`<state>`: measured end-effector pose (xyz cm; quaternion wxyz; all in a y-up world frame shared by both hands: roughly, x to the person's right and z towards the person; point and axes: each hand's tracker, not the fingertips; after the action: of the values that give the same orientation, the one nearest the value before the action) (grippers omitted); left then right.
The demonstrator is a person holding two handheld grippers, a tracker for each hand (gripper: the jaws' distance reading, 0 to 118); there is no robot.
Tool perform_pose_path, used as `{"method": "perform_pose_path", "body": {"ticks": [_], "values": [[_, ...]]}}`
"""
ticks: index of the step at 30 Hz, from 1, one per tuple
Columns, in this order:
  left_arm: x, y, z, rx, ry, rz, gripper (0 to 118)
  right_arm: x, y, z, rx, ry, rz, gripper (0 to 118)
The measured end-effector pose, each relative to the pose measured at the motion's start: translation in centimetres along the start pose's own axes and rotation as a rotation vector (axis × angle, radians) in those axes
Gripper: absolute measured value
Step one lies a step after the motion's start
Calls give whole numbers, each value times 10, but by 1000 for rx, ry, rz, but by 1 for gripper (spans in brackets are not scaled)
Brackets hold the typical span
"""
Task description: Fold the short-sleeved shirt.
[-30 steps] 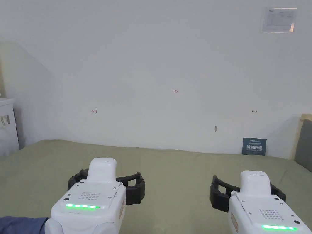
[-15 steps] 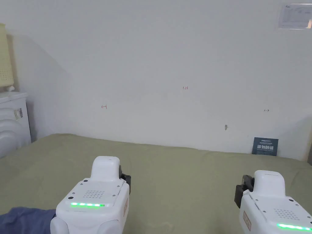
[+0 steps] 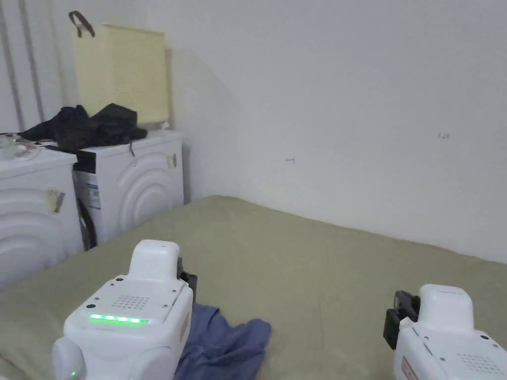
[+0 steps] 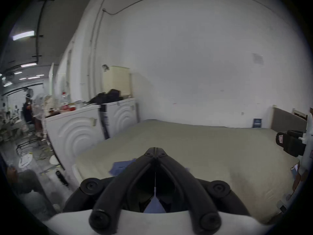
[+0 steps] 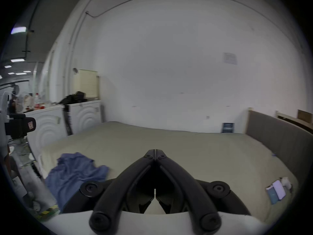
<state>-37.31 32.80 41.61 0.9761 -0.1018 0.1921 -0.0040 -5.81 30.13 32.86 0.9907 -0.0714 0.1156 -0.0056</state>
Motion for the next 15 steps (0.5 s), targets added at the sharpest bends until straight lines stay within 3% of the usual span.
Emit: {"method": "perform_pose_path", "body": {"ticks": [6,11,15], "values": [[-83,-16,6,-57,196,6,0,-63,-7,-22,-12,126,11,0],[-107,-28,-13,-111,202,33,0,-80,-18,-34,-32,145,31,0],[-94,-46,-55,-215,126,8,0,-76,-33,-41,-70,134,40,0]]}}
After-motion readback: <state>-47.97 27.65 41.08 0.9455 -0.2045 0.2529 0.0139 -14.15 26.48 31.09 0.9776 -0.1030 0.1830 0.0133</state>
